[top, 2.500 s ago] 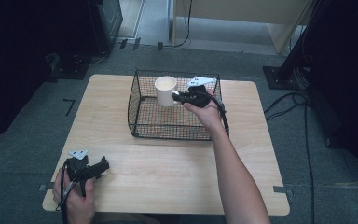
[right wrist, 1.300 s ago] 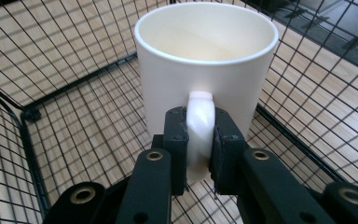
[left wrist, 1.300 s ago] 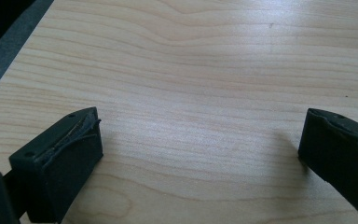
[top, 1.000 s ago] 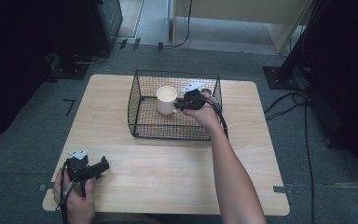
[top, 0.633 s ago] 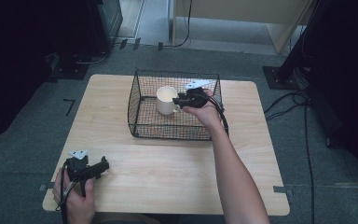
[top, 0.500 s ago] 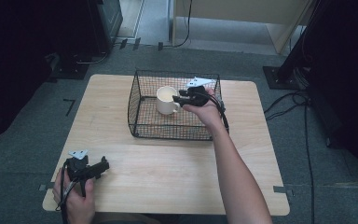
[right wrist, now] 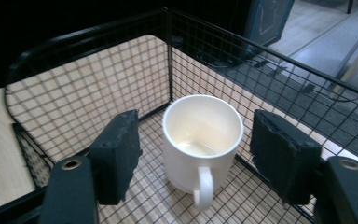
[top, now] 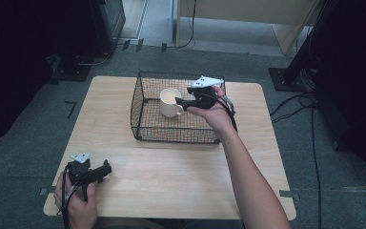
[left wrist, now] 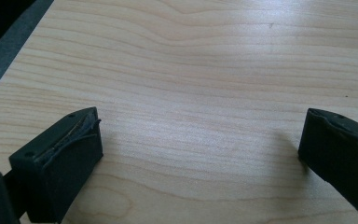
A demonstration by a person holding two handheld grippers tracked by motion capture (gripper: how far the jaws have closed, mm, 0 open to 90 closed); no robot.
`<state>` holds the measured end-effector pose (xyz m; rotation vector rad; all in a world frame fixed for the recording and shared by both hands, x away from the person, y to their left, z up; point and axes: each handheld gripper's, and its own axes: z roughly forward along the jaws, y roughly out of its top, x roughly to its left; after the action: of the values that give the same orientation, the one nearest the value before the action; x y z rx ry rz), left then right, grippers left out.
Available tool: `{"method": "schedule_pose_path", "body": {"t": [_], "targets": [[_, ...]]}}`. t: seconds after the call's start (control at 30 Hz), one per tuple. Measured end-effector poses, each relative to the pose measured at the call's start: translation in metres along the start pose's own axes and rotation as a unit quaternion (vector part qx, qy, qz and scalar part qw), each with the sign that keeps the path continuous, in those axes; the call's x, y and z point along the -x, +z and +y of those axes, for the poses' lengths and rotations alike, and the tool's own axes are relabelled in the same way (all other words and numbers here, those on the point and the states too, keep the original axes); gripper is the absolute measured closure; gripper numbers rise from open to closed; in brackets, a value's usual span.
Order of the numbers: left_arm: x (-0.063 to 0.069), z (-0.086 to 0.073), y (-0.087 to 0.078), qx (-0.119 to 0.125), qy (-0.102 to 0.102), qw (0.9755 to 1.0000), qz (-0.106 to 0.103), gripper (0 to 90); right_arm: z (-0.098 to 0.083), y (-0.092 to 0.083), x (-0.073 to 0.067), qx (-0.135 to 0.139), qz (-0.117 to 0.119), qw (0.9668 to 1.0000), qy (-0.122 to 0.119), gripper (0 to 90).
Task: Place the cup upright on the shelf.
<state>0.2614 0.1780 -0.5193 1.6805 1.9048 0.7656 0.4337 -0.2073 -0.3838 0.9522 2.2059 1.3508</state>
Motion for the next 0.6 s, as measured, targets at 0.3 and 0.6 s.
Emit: {"method": "schedule_pose_path", "body": {"t": [0.3,0.6], "targets": [[0.0,0.0,0.0,0.0,0.0,1.0,0.0,0.0,0.0,-0.019,-0.011,0.004,0.004,0.9999,-0.012,29.8],[0.0,0.0,0.0,0.0,0.0,1.0,0.0,0.0,-0.009,-0.045,-0.013,0.013,0.004,0.9999,-0.005,28.2]]}}
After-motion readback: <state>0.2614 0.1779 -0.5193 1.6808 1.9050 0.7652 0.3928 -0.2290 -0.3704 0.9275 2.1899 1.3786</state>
